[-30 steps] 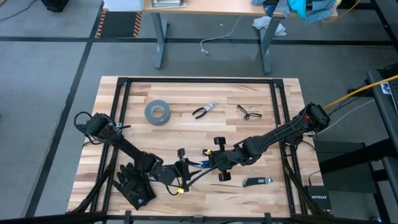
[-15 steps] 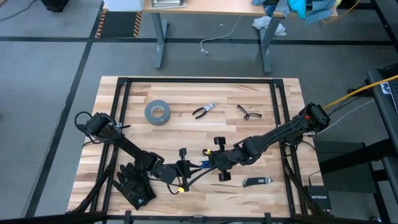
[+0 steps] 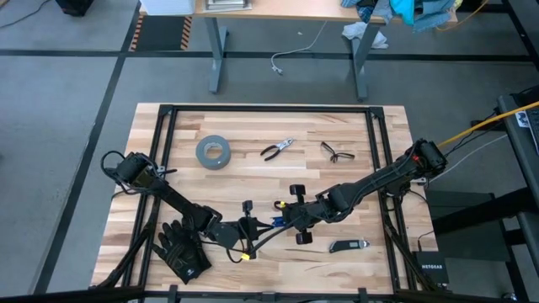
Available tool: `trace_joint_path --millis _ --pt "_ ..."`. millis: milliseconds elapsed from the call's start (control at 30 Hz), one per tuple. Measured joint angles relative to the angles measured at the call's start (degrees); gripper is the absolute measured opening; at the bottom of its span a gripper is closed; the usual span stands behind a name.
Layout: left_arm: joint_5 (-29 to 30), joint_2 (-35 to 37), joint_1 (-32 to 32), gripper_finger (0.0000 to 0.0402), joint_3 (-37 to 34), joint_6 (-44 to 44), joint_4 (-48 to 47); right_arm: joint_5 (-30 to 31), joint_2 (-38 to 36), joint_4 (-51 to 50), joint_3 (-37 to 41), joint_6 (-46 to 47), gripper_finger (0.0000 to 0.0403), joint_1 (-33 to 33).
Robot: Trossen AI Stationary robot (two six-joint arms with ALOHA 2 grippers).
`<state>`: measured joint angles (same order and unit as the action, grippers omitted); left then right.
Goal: Coil cords
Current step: Uncoil the blue wire cable from the black spool
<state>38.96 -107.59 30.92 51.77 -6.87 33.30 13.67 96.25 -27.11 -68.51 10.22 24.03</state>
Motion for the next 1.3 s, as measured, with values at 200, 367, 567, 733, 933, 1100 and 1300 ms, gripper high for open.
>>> trace_joint_path --millis 200,367,567,733,933,1100,1300 --pt "0.02 0.00 0.11 0.0001 0.00 0.02 -0.83 -0.70 0.00 0.02 0.00 -0.02 0.0001 0.00" --pt "0.05 0.00 0.09 0.0000 0.00 0.04 -1.23 -0.72 0.00 0.04 0.00 -0.13 0.0001 0.00" --pt "0.07 0.00 0.09 0.0000 0.00 0.80 -1.31 -0.81 0.00 0.04 0.00 -0.09 0.0005 0.00" --pt "0.11 0.00 0.11 0.0000 0.00 0.79 -1.71 -0.81 0.00 0.52 0.00 0.07 0.0039 0.00" --pt "0.20 -0.04 0.09 0.0000 0.00 0.87 -1.58 -0.09 0.00 0.52 0.00 0.17 0.0083 0.02" --pt "0.20 -0.04 0.19 0.0000 0.00 0.85 -1.51 0.13 -0.25 -0.46 0.00 0.37 0.0100 0.21" --pt "0.22 0.23 1.27 0.0000 0.00 2.82 -1.13 6.71 -3.71 -6.00 0.02 5.33 0.0108 3.99"
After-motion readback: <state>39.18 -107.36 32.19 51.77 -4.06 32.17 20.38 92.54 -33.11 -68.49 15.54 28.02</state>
